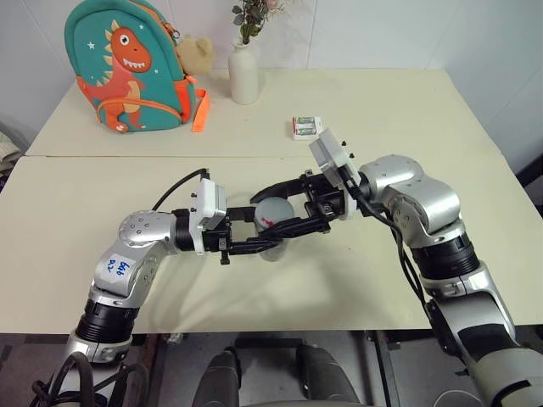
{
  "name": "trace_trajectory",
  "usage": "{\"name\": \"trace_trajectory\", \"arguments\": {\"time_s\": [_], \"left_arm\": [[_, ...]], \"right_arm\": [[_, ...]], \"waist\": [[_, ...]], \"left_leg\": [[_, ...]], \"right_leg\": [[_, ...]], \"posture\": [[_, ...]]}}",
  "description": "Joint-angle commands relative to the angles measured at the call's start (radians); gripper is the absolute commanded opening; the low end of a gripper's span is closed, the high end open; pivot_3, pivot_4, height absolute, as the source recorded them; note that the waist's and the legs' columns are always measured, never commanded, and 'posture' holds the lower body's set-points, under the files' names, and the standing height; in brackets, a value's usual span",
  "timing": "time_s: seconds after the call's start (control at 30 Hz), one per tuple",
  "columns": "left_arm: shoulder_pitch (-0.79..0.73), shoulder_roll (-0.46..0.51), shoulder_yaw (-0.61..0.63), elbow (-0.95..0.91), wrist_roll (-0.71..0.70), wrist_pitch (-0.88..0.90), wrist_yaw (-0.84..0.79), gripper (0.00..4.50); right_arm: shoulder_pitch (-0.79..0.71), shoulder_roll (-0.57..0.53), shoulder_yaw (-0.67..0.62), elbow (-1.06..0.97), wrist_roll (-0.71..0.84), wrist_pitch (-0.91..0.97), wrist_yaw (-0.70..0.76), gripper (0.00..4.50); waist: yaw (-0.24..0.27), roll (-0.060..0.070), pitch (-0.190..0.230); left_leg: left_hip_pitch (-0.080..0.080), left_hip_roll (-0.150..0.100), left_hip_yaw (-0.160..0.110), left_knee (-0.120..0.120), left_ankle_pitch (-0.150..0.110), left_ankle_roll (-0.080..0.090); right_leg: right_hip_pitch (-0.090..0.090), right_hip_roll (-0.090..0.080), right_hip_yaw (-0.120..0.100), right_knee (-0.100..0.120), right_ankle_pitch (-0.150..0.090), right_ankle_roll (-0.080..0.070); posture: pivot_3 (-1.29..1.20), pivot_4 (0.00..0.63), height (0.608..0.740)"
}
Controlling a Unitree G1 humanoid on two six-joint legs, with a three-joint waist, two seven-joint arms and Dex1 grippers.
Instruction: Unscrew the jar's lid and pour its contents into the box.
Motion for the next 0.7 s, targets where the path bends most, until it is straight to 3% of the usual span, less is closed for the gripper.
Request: {"name": "trace_trajectory", "arguments": {"time_s": [0.03, 0.2, 0.4, 0.7], "left_arm": [[-0.026, 0.012, 0.01, -0.011, -0.03, -0.019, -0.045, 1.98], [-0.016, -0.003, 0.022, -0.024, -0.029, -0.017, -0.022, 1.98], [0.011, 0.011, 0.048, -0.048, -0.042, 0.008, -0.003, 1.98], [0.076, 0.06, 0.124, -0.061, -0.05, 0.034, 0.036, 1.98]], "right_arm": [[-0.043, -0.013, 0.001, 0.042, -0.011, -0.037, 0.093, 2.58], [-0.055, 0.007, -0.008, 0.08, -0.021, -0.056, 0.079, 2.58], [-0.038, 0.002, -0.033, 0.071, -0.027, -0.05, 0.034, 4.49], [0.012, 0.004, -0.112, 0.028, -0.041, -0.103, -0.076, 4.49]], "waist": [[-0.001, 0.0, 0.0], [-0.001, 0.0, 0.0], [-0.002, 0.0, 0.0], [-0.009, 0.0, 0.0]], "left_leg": [[0.0, 0.0, 0.0, 0.0, 0.0, 0.0], [0.0, 0.0, 0.0, 0.0, 0.0, 0.0], [-0.001, 0.0, 0.0, 0.0, 0.0, 0.0], [-0.001, 0.0, 0.0, 0.0, 0.0, 0.0]], "right_leg": [[0.0, 0.0, 0.0, 0.0, 0.0, 0.0], [0.0, 0.0, 0.0, 0.0, 0.0, 0.0], [-0.001, 0.0, 0.0, 0.0, 0.0, 0.0], [-0.001, 0.0, 0.0, 0.001, 0.0, 0.0]], "posture": [[0.0, 0.15, 0.74], [0.0, 0.15, 0.74], [0.0, 0.15, 0.74], [0.0, 0.15, 0.74]]}}
